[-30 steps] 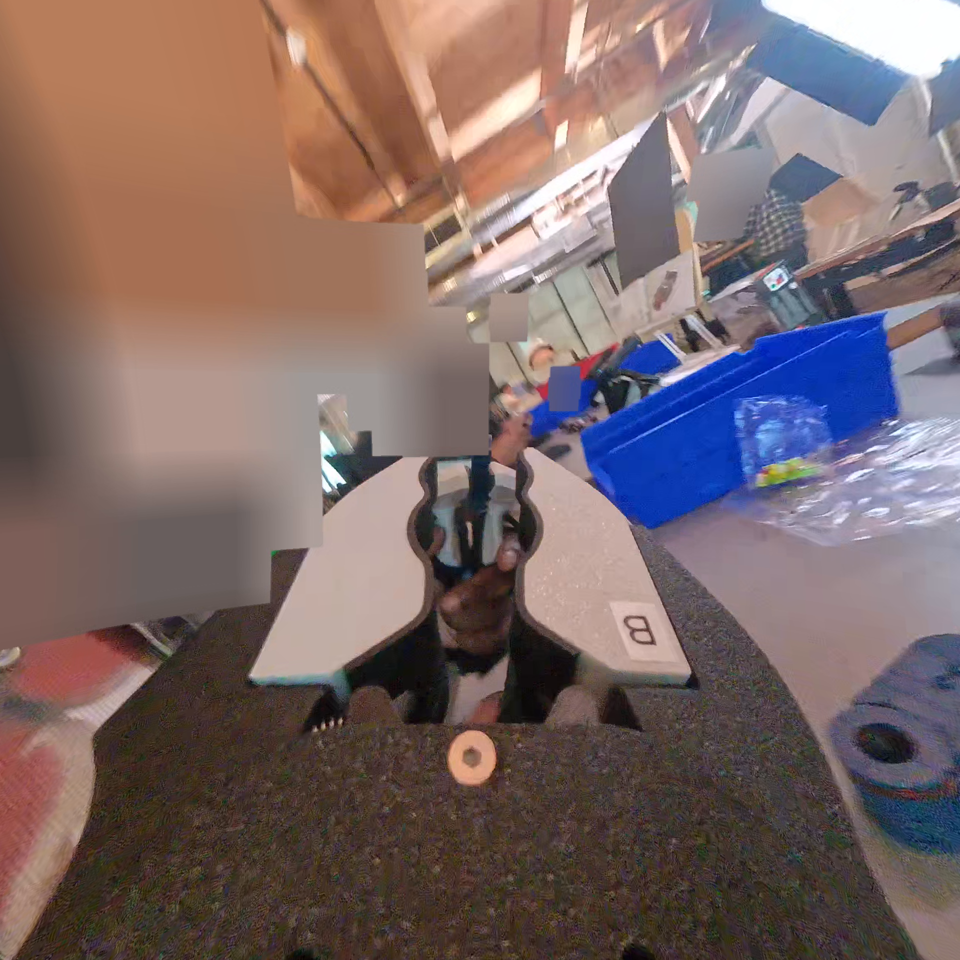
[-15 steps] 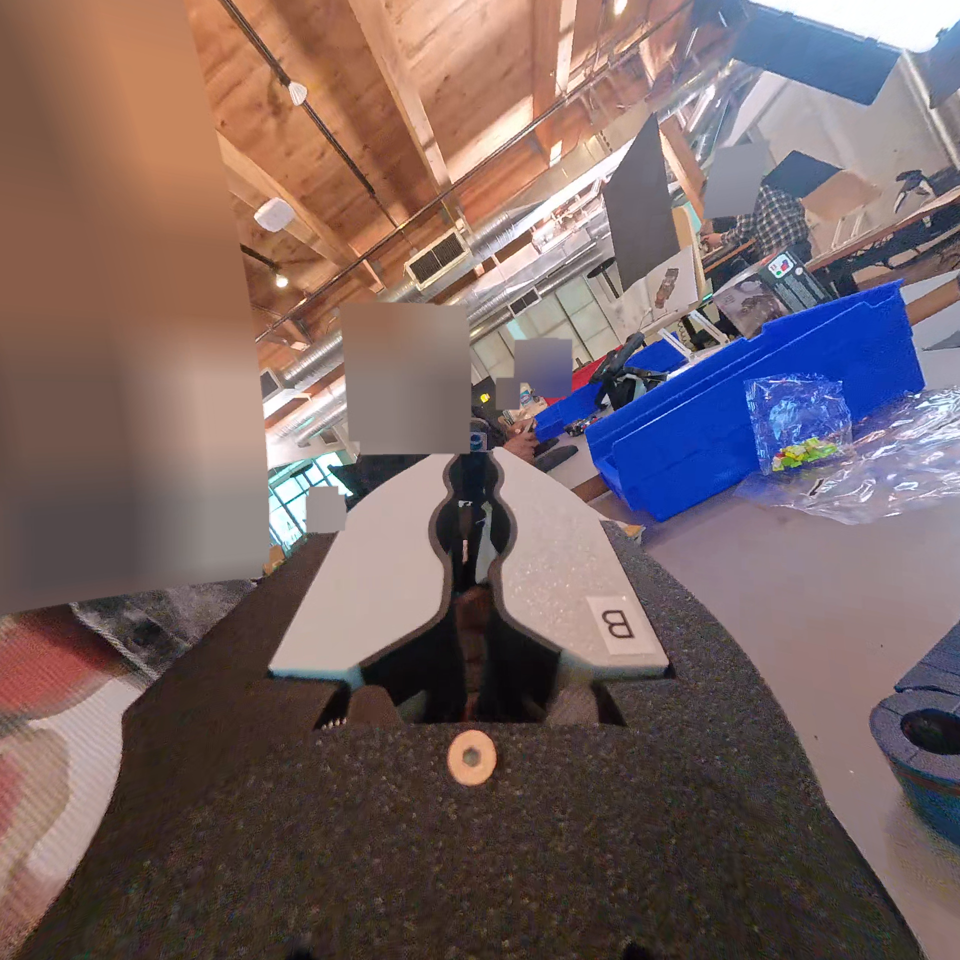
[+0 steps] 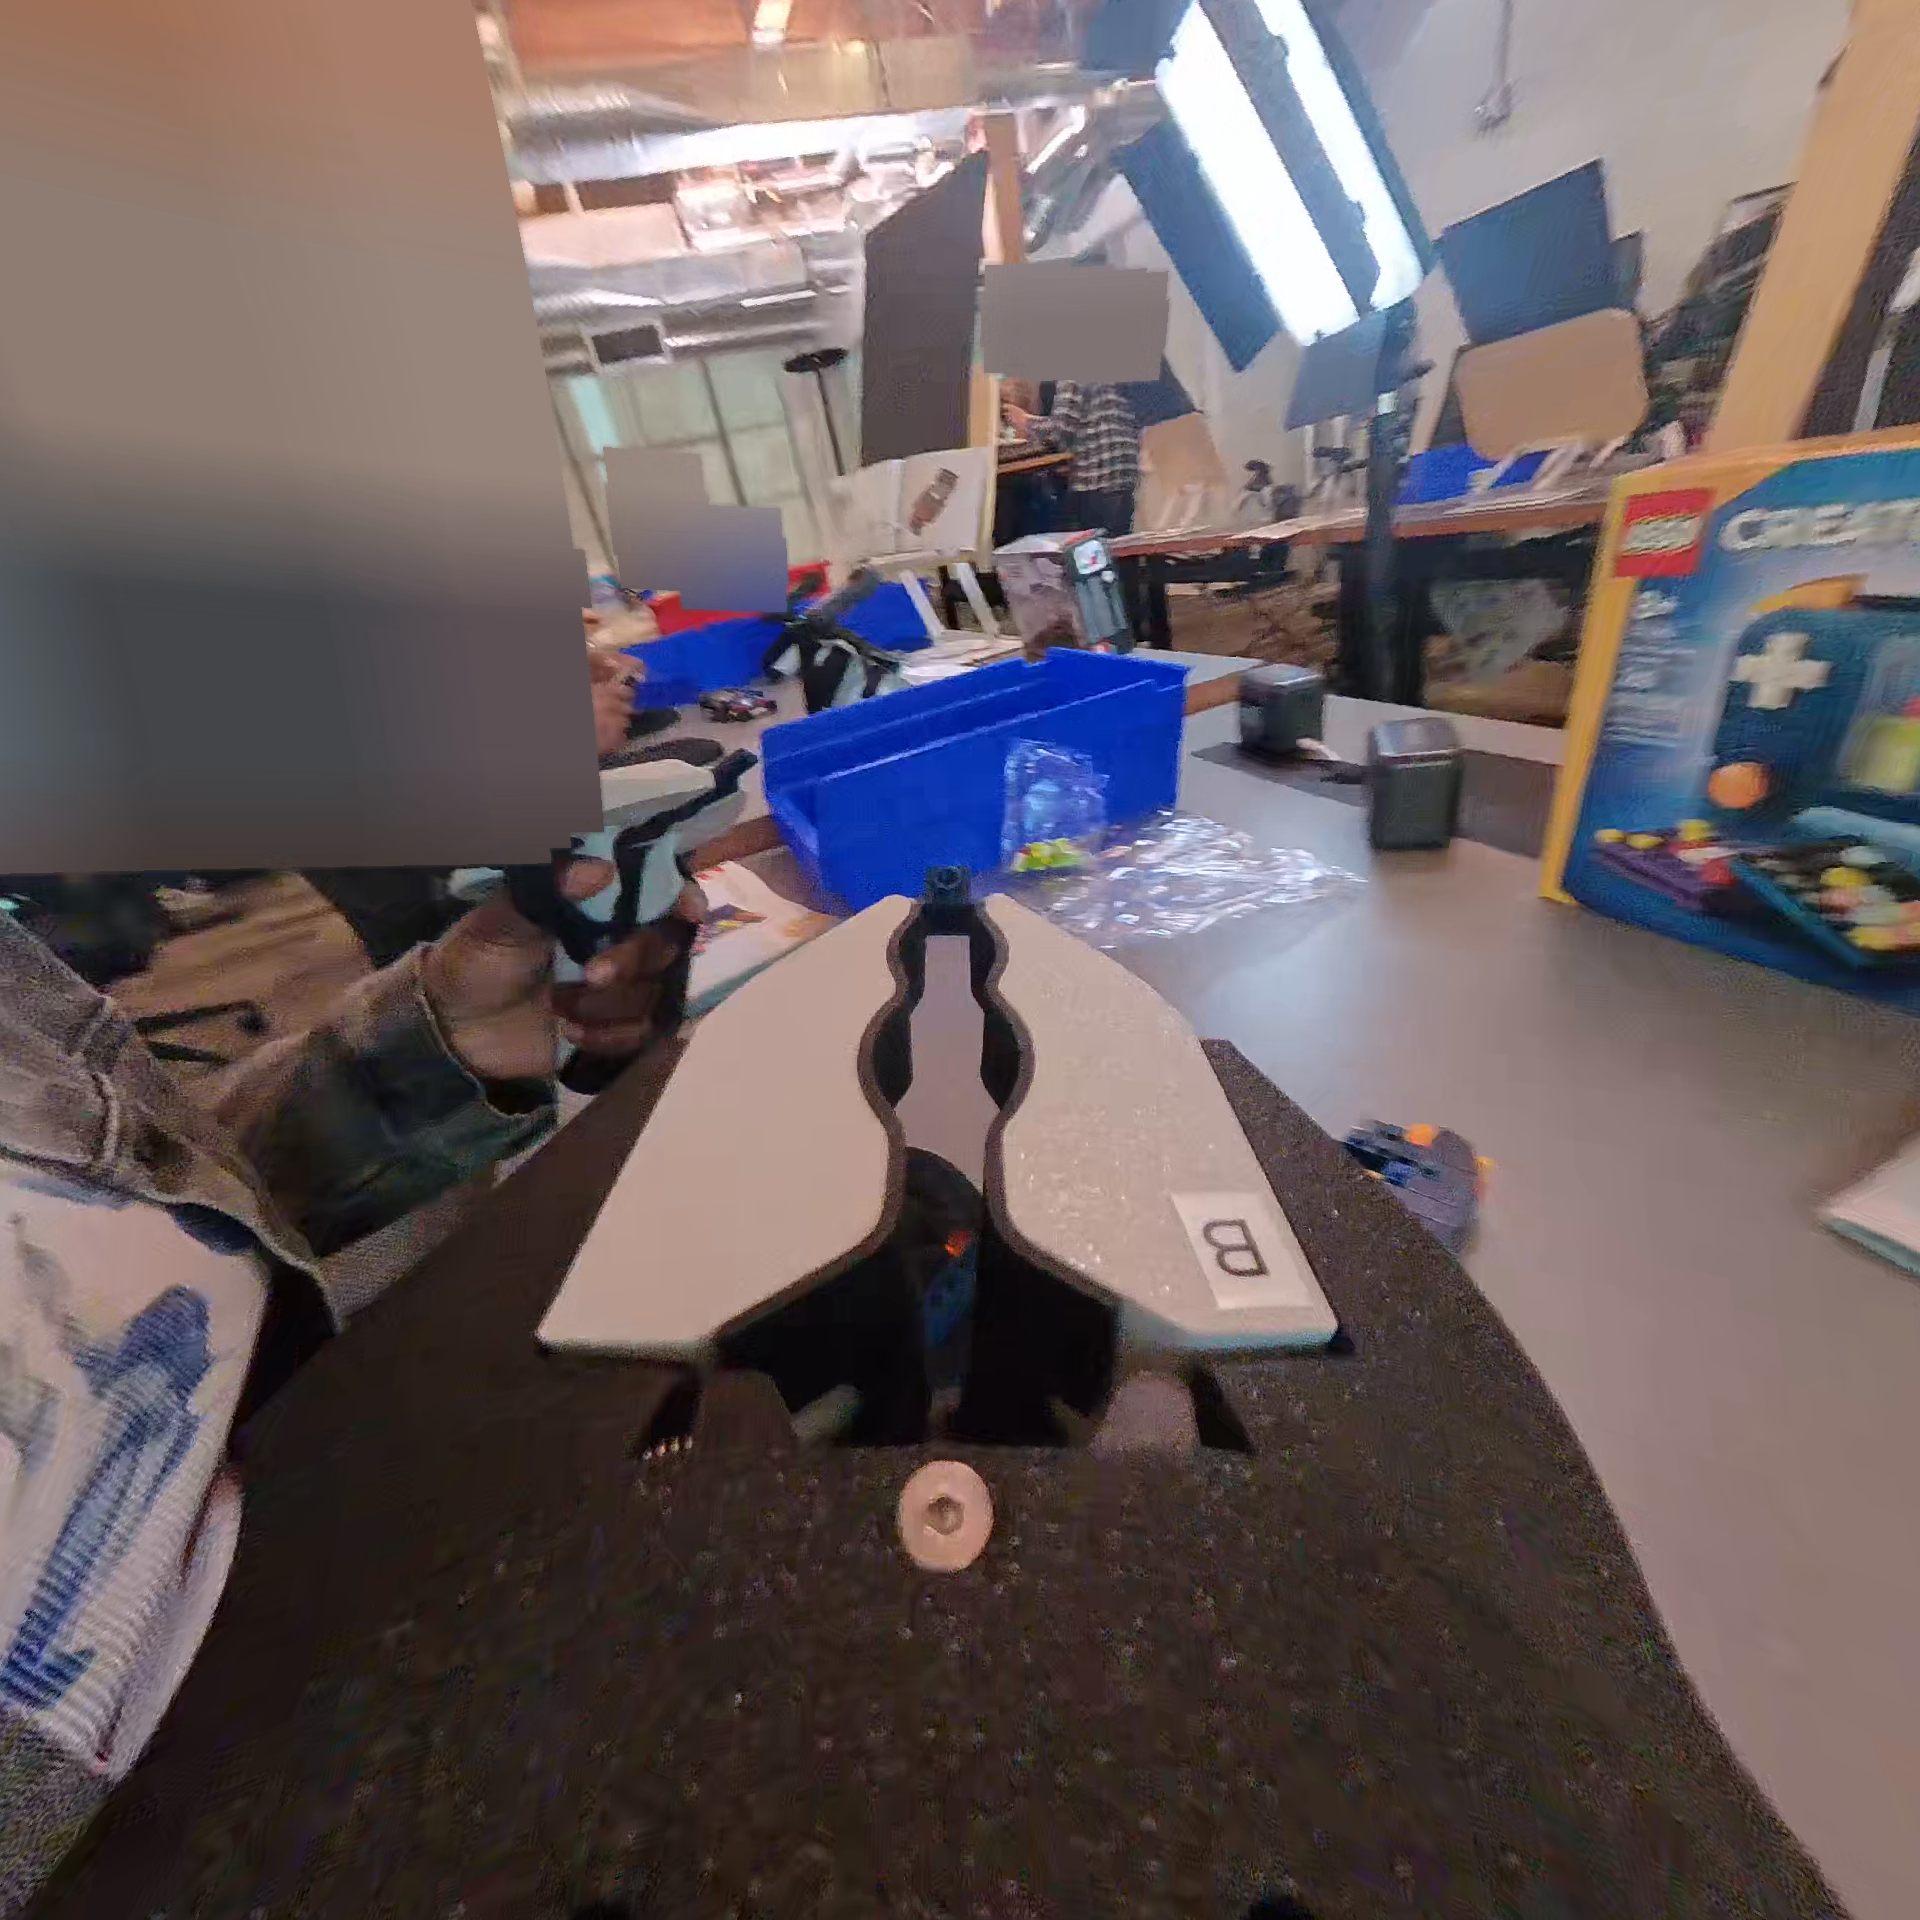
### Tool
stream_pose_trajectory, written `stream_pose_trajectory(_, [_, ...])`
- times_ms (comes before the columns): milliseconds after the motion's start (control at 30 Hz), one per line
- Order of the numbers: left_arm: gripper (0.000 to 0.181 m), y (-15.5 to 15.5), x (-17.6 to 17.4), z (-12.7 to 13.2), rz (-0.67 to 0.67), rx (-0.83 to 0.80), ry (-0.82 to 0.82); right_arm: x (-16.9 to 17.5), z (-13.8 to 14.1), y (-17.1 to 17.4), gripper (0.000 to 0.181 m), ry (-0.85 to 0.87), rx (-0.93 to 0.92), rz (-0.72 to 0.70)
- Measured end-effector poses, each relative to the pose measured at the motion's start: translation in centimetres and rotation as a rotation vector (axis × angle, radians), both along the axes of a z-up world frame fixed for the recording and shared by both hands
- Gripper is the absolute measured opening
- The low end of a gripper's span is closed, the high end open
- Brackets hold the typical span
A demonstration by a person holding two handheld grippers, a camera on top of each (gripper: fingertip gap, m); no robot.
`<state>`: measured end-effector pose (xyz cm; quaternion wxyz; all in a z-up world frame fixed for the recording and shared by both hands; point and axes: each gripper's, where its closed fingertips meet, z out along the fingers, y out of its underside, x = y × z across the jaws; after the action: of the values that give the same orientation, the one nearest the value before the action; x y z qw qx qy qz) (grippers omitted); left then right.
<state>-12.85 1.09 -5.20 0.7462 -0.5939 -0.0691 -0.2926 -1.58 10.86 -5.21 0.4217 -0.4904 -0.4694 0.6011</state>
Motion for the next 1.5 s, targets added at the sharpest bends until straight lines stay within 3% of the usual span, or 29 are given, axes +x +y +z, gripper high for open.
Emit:
stream_pose_trajectory(133, [0.007,-0.2,-1.3,-1.4,0.082,-0.079,0.099,6.7,2.1,5.1,0.008,-0.016,0.147,-0.299])
stream_pose_trajectory(200, [0.007,-0.6,-2.2,-1.3,0.109,-0.075,0.091,12.0,2.9,9.0,0.008,-0.076,0.207,-0.54])
stream_pose_trajectory(300, [0.007,-1.1,-3.2,-0.9,0.143,-0.058,0.078,20.6,3.5,14.5,0.008,-0.245,0.317,-0.939])
stream_pose_trajectory(367, [0.007,-1.1,-3.3,-0.7,0.147,-0.056,0.081,24.6,1.8,17.0,0.007,-0.458,0.302,-1.079])
stream_pose_trajectory(400, [0.007,-1.0,-3.0,-0.6,0.14,-0.055,0.085,26.0,0.1,17.9,0.009,-0.587,0.254,-1.104])
stream_pose_trajectory(433, [0.007,-0.9,-2.7,-0.5,0.133,-0.054,0.09,27.0,-1.5,18.6,0.025,-0.697,0.207,-1.109])
stream_pose_trajectory(500, [0.007,-0.7,-1.8,-0.3,0.116,-0.047,0.101,28.1,-3.5,19.3,0.04,-0.797,0.163,-1.114])
stream_pose_trajectory(667, [0.007,-0.6,-0.8,-0.3,0.106,-0.063,0.138,28.3,-3.1,19.8,0.058,-0.737,0.206,-1.121])
stream_pose_trajectory(733, [0.007,-0.4,-0.5,-0.3,0.079,-0.065,0.128,27.9,-2.3,19.5,0.057,-0.689,0.22,-1.119])
stream_pose_trajectory(800, [0.007,0.2,1.0,-0.3,-0.032,-0.066,0.064,24.2,0.1,17.7,0.048,-0.461,0.265,-1.003])
stream_pose_trajectory(900, [0.007,1.0,5.1,0.3,-0.361,-0.041,-0.154,15.5,3.2,10.3,0.039,-0.101,0.361,-0.579])
stream_pose_trajectory(967, [0.007,1.2,7.5,0.9,-0.55,-0.02,-0.28,10.4,3.4,4.0,0.031,0.027,0.455,-0.275])
stream_pose_trajectory(1033, [0.007,1.4,10.0,0.1,-0.665,-0.083,-0.259,6.4,2.5,-1.4,0.031,0.075,0.587,-0.052])
stream_pose_trajectory(1133, [0.007,1.4,12.4,-0.8,-0.737,-0.154,-0.186,2.4,0.6,-5.6,0.031,0.08,0.774,0.088])
stream_pose_trajectory(1233, [0.007,1.1,13.2,-1.3,-0.781,-0.201,-0.159,1.5,-0.3,-8.2,0.027,0.1,0.773,0.253])
stream_pose_trajectory(1400, [0.007,0.7,14.0,-2.0,-0.838,-0.222,-0.142,1.1,-2.4,-9.0,0.005,-0.001,0.791,0.316])
stream_pose_trajectory(1500, [0.007,0.8,14.3,-2.2,-0.864,-0.221,-0.151,1.4,-2.7,-8.9,0.004,-0.017,0.778,0.294])
